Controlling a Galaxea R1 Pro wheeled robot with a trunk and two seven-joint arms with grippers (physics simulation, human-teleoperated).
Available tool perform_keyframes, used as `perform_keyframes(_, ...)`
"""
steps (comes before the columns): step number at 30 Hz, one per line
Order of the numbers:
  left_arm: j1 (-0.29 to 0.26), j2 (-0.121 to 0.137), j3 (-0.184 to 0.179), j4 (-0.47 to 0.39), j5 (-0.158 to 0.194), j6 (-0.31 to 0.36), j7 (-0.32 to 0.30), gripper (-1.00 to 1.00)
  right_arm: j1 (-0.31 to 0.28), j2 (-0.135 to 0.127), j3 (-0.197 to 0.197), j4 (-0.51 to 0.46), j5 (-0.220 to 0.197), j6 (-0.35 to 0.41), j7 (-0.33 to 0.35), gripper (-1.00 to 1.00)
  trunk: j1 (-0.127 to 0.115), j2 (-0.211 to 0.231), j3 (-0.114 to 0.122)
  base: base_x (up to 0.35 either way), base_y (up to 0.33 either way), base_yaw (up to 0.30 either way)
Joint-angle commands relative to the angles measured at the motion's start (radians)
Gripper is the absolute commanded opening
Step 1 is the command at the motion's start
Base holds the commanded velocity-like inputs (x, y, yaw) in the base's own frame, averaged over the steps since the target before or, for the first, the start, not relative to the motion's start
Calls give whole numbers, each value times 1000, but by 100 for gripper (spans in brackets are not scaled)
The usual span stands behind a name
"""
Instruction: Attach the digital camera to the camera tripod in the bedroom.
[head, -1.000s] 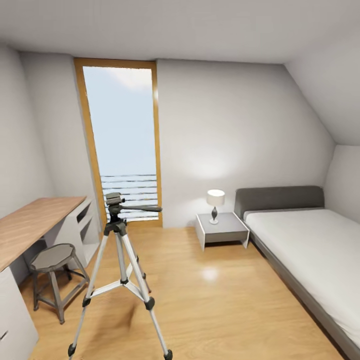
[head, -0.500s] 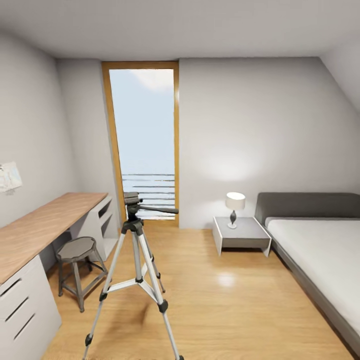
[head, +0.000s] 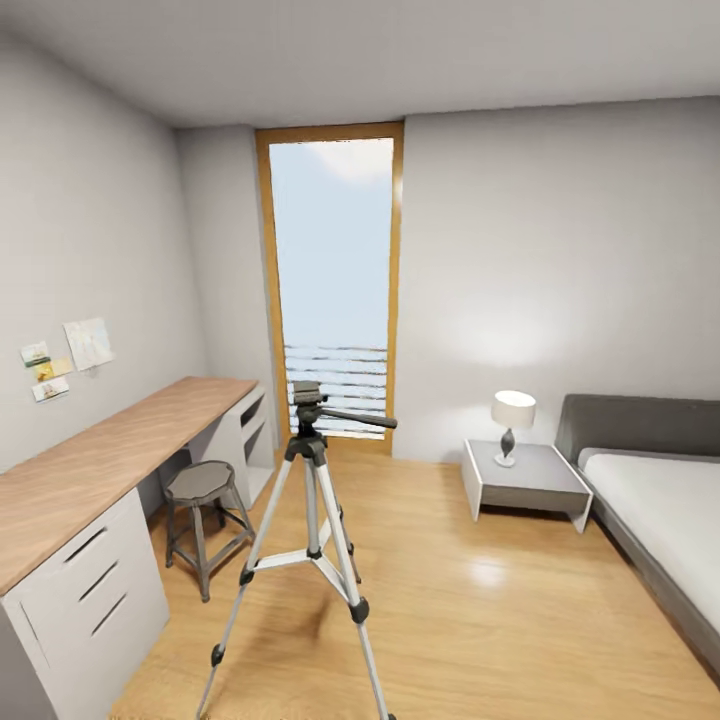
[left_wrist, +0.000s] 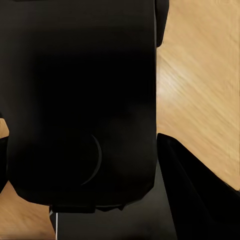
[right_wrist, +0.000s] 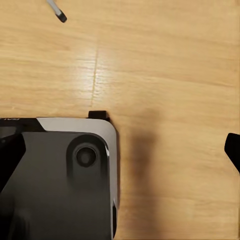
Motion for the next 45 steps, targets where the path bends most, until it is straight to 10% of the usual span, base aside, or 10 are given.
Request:
perform_keyframes(1, 0, 0, -9, 0, 5, -1, 2, -100, 0, -1, -9, 2, 10, -5, 2, 100, 0, -1, 0, 0, 0, 271)
perform_keyframes(45, 0, 0, -9, 0, -7, -1, -1, -100, -1, -3, -10, 2, 7, -8, 2, 100, 0, -1, 0, 124, 30, 123)
